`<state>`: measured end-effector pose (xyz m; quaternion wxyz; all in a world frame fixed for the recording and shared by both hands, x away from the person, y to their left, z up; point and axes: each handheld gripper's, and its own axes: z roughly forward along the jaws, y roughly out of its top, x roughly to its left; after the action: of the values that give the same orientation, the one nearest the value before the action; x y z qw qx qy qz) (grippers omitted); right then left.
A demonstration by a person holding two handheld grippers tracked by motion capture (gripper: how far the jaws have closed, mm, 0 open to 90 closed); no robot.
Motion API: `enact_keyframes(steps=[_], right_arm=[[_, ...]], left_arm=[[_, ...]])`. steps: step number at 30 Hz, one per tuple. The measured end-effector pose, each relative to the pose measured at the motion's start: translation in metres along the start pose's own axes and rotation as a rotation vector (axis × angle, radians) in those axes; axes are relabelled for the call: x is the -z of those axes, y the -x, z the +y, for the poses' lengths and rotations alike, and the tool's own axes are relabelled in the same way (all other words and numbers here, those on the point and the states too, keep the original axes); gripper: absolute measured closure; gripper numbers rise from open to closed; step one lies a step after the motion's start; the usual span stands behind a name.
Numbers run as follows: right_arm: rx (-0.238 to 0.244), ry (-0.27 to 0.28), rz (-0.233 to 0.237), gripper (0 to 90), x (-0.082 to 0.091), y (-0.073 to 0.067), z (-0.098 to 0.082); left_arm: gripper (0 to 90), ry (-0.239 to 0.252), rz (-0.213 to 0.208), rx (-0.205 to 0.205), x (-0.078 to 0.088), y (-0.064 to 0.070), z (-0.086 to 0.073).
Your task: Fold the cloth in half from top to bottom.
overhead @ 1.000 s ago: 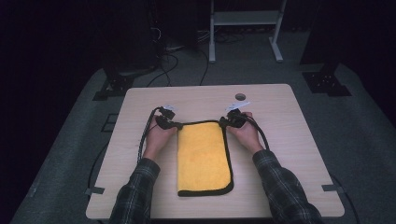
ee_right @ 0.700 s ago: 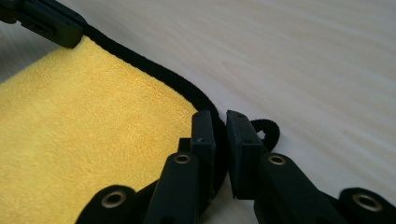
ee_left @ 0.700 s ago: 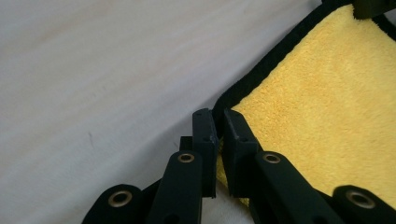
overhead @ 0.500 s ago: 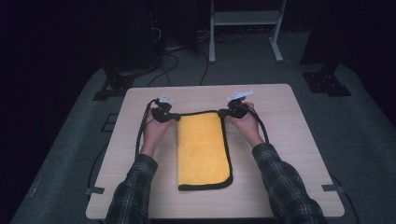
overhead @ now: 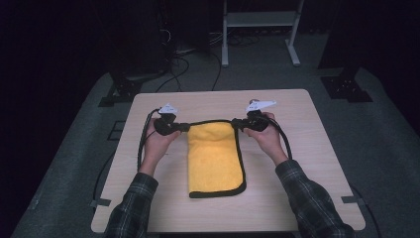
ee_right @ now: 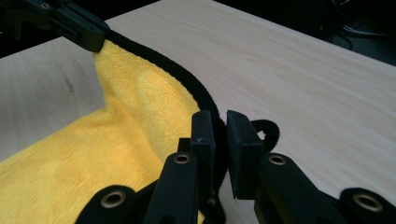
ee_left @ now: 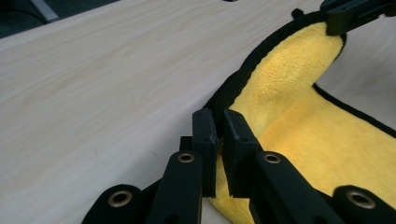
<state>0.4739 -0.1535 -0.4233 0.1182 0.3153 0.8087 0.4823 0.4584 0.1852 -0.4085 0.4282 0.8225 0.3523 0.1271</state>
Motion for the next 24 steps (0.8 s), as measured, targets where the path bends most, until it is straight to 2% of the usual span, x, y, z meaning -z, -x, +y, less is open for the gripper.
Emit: enact_keyframes(steps=[10,14,17,18,24], right_arm=[[0.006,-0.003,0.06,81.0,0.017,-0.017,-0.022],[-0.013,-0.012,0.082,80.9,0.021,-0.021,-0.037],[-0.017,-0.02,0.087,80.9,0.023,-0.023,-0.042],[-0.012,-0.026,0.096,80.8,0.027,-0.027,-0.046],[0.018,-0.039,0.115,80.8,0.038,-0.043,-0.054]], left_arm=[[84.4,0.004,-0.074,0.0,0.014,0.026,-0.021],[84.4,-0.01,-0.074,-0.021,0.019,0.036,-0.029],[84.4,-0.002,-0.09,-0.016,0.023,0.041,-0.032],[84.4,-0.007,-0.095,-0.02,0.026,0.046,-0.037],[84.4,-0.016,-0.11,-0.021,0.035,0.06,-0.051]])
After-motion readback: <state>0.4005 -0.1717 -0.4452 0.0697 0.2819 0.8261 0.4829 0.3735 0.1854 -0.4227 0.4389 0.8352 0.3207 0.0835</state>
